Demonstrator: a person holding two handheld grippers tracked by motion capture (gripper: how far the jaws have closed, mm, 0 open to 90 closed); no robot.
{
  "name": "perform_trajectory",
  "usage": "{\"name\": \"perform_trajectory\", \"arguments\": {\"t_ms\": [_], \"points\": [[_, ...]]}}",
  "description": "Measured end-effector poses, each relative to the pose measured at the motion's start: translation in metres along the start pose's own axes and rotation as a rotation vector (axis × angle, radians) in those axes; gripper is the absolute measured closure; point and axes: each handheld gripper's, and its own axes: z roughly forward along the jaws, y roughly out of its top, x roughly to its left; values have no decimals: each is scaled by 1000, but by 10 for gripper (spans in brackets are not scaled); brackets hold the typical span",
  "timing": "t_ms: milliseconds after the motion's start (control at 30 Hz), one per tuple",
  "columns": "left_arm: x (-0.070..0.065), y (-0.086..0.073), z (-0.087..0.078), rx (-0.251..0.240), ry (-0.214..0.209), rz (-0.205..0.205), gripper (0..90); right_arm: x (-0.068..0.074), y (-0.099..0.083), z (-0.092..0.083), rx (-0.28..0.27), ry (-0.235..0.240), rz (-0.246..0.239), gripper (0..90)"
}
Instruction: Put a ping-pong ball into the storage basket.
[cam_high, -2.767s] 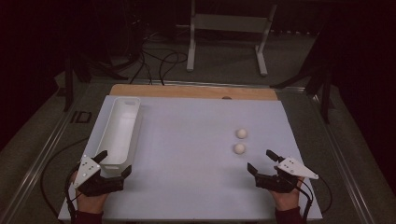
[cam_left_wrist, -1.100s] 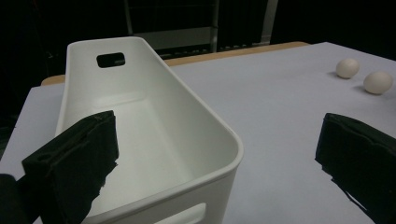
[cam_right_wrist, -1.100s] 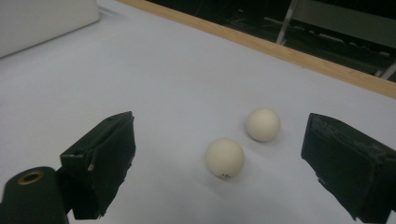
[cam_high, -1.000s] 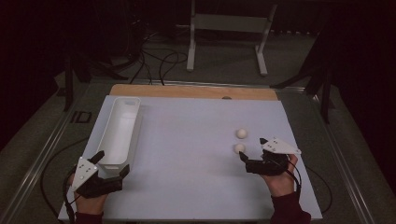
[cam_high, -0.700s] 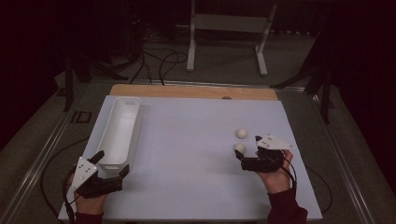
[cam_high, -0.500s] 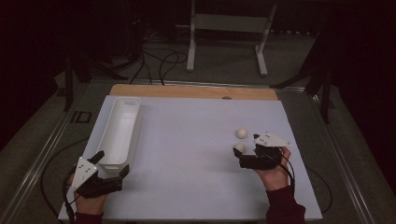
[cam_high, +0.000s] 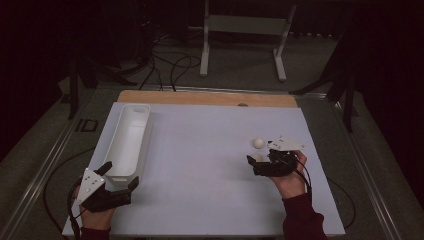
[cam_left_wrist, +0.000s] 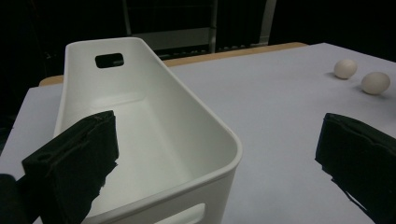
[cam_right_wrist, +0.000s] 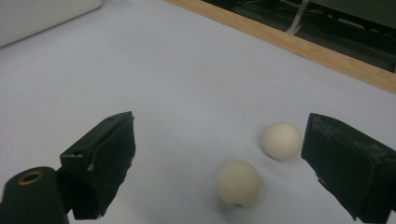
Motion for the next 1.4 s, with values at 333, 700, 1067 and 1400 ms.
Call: {"name": "perform_trajectory", "arguments": {"t_ms": [333,700,1067,1400], "points": [[0,0,0,-1,-2,-1,1,2,6,11,30,0,-27,96],[0,0,0,0,-2,-2,2,-4,4,24,64,4,-22,95],[-1,0,0,2,-4,-1,1,-10,2,32,108,11,-16,96],[-1,0,1,3,-4,-2,1,-13,-2,40,166,26,-30,97]]}}
